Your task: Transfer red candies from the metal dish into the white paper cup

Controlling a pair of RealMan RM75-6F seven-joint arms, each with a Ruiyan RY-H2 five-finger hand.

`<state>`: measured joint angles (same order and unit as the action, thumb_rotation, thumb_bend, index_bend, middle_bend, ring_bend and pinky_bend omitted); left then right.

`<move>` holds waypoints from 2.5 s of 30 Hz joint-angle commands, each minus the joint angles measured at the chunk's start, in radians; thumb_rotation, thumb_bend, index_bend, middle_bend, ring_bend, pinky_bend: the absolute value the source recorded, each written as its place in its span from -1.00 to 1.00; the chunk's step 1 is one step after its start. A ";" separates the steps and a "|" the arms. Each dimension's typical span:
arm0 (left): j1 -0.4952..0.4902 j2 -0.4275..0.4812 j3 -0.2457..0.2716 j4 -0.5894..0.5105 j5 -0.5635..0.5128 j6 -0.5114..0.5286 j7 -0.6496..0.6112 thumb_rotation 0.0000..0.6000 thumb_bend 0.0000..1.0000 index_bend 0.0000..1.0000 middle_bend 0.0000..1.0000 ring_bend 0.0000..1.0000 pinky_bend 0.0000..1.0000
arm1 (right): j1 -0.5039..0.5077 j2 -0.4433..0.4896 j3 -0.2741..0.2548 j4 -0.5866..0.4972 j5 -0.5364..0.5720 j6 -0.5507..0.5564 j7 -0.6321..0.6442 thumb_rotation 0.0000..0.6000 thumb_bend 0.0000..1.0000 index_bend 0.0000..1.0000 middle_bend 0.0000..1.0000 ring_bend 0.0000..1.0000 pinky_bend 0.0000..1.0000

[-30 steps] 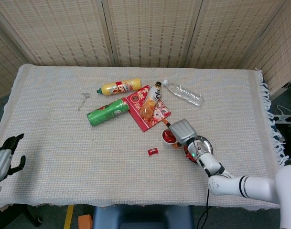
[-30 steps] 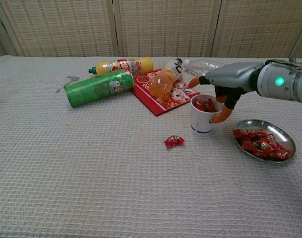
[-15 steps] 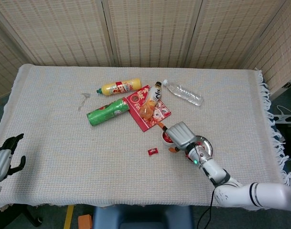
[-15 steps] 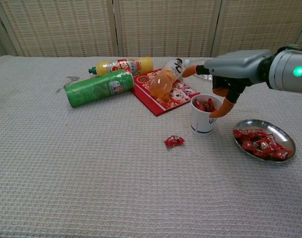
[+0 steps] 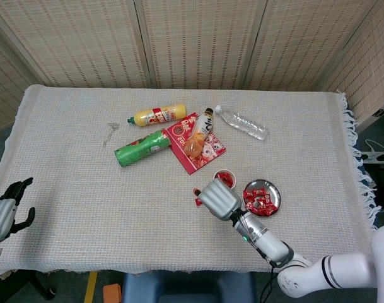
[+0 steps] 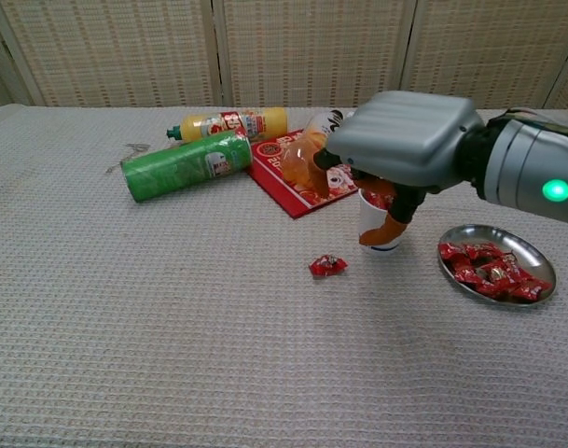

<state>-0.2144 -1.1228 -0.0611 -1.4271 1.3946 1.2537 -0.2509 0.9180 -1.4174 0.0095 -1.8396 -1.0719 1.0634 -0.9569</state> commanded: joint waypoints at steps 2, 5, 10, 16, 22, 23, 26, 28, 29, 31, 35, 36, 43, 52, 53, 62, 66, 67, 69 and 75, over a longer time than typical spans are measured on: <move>0.002 0.003 0.001 0.000 0.006 0.005 -0.007 1.00 0.05 -0.96 -0.80 -0.88 -0.44 | 0.063 -0.103 0.021 0.025 0.197 0.028 -0.238 0.72 -0.75 -0.23 0.79 0.70 1.00; 0.003 0.006 0.003 -0.001 0.011 0.009 -0.010 1.00 0.05 -0.95 -0.80 -0.88 -0.44 | 0.086 -0.151 0.019 0.065 0.268 0.042 -0.310 0.71 -0.75 -0.25 0.80 0.70 1.00; 0.007 0.008 0.006 -0.009 0.022 0.022 -0.002 1.00 0.05 -0.93 -0.79 -0.88 -0.44 | 0.111 -0.230 0.013 0.162 0.312 0.034 -0.345 0.72 -0.75 -0.22 0.80 0.70 1.00; 0.007 0.010 0.006 -0.005 0.017 0.014 -0.008 1.00 0.11 -0.94 -0.79 -0.88 -0.44 | 0.121 -0.278 0.008 0.240 0.293 0.026 -0.333 0.72 -0.75 -0.18 0.81 0.71 1.00; 0.003 0.010 0.008 -0.002 0.021 0.007 -0.013 1.00 0.13 -0.94 -0.79 -0.88 -0.44 | 0.133 -0.300 0.000 0.277 0.325 0.002 -0.343 0.72 -0.67 -0.16 0.81 0.71 1.00; 0.003 0.010 0.009 -0.002 0.023 0.008 -0.014 1.00 0.15 -0.94 -0.79 -0.88 -0.44 | 0.134 -0.303 0.000 0.282 0.327 0.000 -0.343 0.71 -0.66 -0.16 0.81 0.71 1.00; 0.005 0.011 0.009 0.001 0.023 0.011 -0.016 1.00 0.27 -0.94 -0.79 -0.88 -0.44 | 0.137 -0.308 -0.003 0.292 0.333 -0.002 -0.344 0.72 -0.65 -0.13 0.81 0.72 1.00; 0.004 0.011 0.009 0.002 0.023 0.009 -0.020 1.00 0.34 -0.94 -0.79 -0.88 -0.44 | 0.139 -0.312 -0.005 0.299 0.338 -0.005 -0.344 0.72 -0.65 -0.11 0.81 0.72 1.00; 0.003 0.011 0.009 0.003 0.024 0.008 -0.022 1.00 0.37 -0.94 -0.79 -0.88 -0.44 | 0.141 -0.315 -0.006 0.305 0.339 -0.008 -0.342 0.72 -0.65 -0.12 0.81 0.72 1.00; 0.003 0.011 0.010 0.005 0.027 0.008 -0.023 1.00 0.40 -0.94 -0.79 -0.88 -0.44 | 0.144 -0.324 -0.005 0.317 0.339 -0.019 -0.334 0.72 -0.65 -0.13 0.81 0.72 1.00; 0.005 0.012 0.009 0.006 0.028 0.015 -0.026 1.00 0.41 -0.94 -0.79 -0.88 -0.44 | 0.149 -0.341 -0.007 0.346 0.338 -0.030 -0.326 0.72 -0.65 -0.08 0.82 0.72 1.00; 0.005 0.013 0.009 0.006 0.028 0.016 -0.028 1.00 0.41 -0.94 -0.79 -0.88 -0.44 | 0.150 -0.345 -0.008 0.355 0.343 -0.034 -0.326 0.72 -0.64 -0.06 0.82 0.73 1.00; 0.007 0.015 0.010 0.007 0.033 0.020 -0.038 1.00 0.42 -0.94 -0.79 -0.88 -0.44 | 0.155 -0.364 -0.008 0.388 0.347 -0.047 -0.314 0.72 -0.54 0.01 0.83 0.73 1.00; 0.008 0.018 0.010 0.010 0.033 0.021 -0.042 1.00 0.73 -0.94 -0.79 -0.88 -0.43 | 0.157 -0.379 -0.011 0.412 0.341 -0.054 -0.300 0.96 -0.49 0.11 0.85 0.76 1.00; 0.008 0.018 0.010 0.010 0.032 0.021 -0.043 1.00 0.75 -0.94 -0.79 -0.88 -0.43 | 0.157 -0.379 -0.010 0.412 0.341 -0.055 -0.298 0.99 -0.48 0.12 0.85 0.76 1.00; 0.012 0.016 0.010 0.010 0.038 0.034 -0.041 1.00 0.76 -0.94 -0.79 -0.88 -0.43 | 0.126 -0.283 0.039 0.273 0.263 -0.001 -0.176 1.00 -0.44 0.14 0.87 0.77 1.00; 0.012 0.014 0.009 0.007 0.037 0.035 -0.036 1.00 0.76 -0.94 -0.79 -0.88 -0.43 | 0.098 -0.213 0.082 0.205 0.203 0.047 -0.084 1.00 -0.44 0.14 0.87 0.77 1.00; 0.011 0.013 0.009 0.007 0.035 0.033 -0.033 1.00 0.76 -0.94 -0.79 -0.88 -0.43 | 0.089 -0.195 0.098 0.193 0.196 0.058 -0.055 1.00 -0.44 0.14 0.87 0.77 1.00; 0.009 0.010 0.010 0.006 0.035 0.029 -0.026 1.00 0.75 -0.94 -0.79 -0.88 -0.43 | 0.076 -0.159 0.124 0.174 0.202 0.062 -0.009 1.00 -0.44 0.14 0.87 0.77 1.00; 0.000 0.002 0.011 0.004 0.031 0.012 -0.005 1.00 0.75 -0.94 -0.79 -0.88 -0.43 | 0.054 -0.077 0.139 0.172 0.246 0.053 0.021 1.00 -0.44 0.13 0.87 0.77 1.00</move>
<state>-0.2135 -1.1198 -0.0505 -1.4227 1.4258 1.2663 -0.2567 0.9823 -1.5105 0.1434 -1.6654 -0.8406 1.1173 -0.9430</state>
